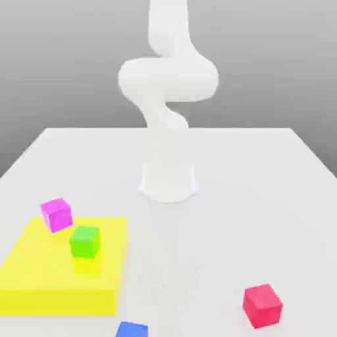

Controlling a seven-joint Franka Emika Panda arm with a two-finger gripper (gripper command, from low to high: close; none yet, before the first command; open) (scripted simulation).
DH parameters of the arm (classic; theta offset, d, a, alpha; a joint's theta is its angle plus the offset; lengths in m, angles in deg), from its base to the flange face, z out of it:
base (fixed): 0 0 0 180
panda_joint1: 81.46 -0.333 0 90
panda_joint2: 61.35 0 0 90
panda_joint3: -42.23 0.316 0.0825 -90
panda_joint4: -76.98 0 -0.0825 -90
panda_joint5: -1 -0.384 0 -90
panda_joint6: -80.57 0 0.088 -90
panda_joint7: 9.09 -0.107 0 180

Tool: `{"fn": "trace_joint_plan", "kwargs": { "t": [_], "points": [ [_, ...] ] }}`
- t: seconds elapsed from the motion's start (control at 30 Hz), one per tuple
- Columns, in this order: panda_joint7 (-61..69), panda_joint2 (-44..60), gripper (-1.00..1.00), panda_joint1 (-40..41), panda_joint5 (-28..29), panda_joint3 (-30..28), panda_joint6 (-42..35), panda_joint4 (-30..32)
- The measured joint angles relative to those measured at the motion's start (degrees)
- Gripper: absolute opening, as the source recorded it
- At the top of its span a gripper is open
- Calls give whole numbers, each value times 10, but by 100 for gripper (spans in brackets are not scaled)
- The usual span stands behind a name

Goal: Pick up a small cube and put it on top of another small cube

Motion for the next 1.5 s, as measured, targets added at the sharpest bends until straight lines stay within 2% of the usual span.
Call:
{"fn": "trace_joint_plan", "kwargs": {
  "t": [0.93,1.1,1.13,1.33,1.5],
  "points": [
    [-23,585,0,33,-19,-25,181,1],
    [-18,689,0,39,-27,-19,251,-17],
    [-18,701,-100,40,-28,-18,260,-19],
    [-18,707,-100,41,-28,-18,264,-20],
    [-23,629,-100,37,-21,-23,203,-3]
  ]
}}
